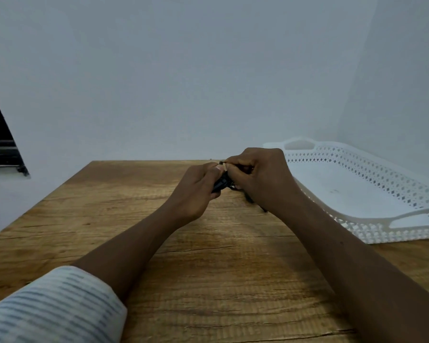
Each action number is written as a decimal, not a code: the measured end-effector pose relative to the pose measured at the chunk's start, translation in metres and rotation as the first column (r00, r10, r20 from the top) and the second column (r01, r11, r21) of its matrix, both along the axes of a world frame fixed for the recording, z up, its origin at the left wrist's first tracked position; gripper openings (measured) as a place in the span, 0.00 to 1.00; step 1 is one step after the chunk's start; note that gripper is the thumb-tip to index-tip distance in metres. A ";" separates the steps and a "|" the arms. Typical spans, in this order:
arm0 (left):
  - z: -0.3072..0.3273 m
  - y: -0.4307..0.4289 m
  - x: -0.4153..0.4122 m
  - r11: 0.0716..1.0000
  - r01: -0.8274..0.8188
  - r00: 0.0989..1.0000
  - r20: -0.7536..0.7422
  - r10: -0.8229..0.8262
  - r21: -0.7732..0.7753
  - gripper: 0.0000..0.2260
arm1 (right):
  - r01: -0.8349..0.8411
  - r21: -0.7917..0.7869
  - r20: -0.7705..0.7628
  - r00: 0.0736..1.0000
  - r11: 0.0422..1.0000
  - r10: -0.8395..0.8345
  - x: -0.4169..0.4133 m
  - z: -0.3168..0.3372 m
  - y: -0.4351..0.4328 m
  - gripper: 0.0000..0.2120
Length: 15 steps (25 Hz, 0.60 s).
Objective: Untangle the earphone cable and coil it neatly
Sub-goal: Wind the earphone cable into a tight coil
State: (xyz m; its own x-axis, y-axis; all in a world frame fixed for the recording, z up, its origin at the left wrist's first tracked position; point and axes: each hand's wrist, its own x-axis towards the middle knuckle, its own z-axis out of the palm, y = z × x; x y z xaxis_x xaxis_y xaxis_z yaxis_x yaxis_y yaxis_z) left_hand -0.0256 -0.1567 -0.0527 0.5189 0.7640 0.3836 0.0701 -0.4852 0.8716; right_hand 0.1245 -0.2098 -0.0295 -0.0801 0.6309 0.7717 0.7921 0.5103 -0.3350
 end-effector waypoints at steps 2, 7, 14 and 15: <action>0.001 -0.001 -0.002 1.000 0.000 1.000 -0.010 0.000 0.000 0.18 | -0.002 0.005 -0.002 1.000 1.000 0.002 -0.001 -0.001 0.000 0.08; 0.003 -0.003 -0.007 0.999 -0.026 0.997 -0.067 0.029 0.045 0.18 | 0.010 0.018 0.011 1.000 1.000 -0.010 -0.003 -0.001 0.001 0.09; 0.003 0.003 -0.013 0.945 -0.061 0.980 -0.162 0.118 0.322 0.18 | 0.022 0.016 0.097 0.995 1.000 -0.024 -0.005 0.000 0.000 0.10; 0.003 0.003 -0.013 0.934 -0.068 0.977 -0.167 0.134 0.352 0.17 | 0.022 0.014 0.095 0.995 1.000 -0.023 -0.005 0.001 0.000 0.10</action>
State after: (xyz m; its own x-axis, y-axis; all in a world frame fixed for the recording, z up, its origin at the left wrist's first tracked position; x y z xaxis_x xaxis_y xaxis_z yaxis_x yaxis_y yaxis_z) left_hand -0.0391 -0.1539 -0.0501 0.5330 0.6553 0.5353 0.2784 -0.7332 0.6204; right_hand 0.1200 -0.2103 -0.0287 -0.1392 0.6232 0.7696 0.8313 0.4959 -0.2512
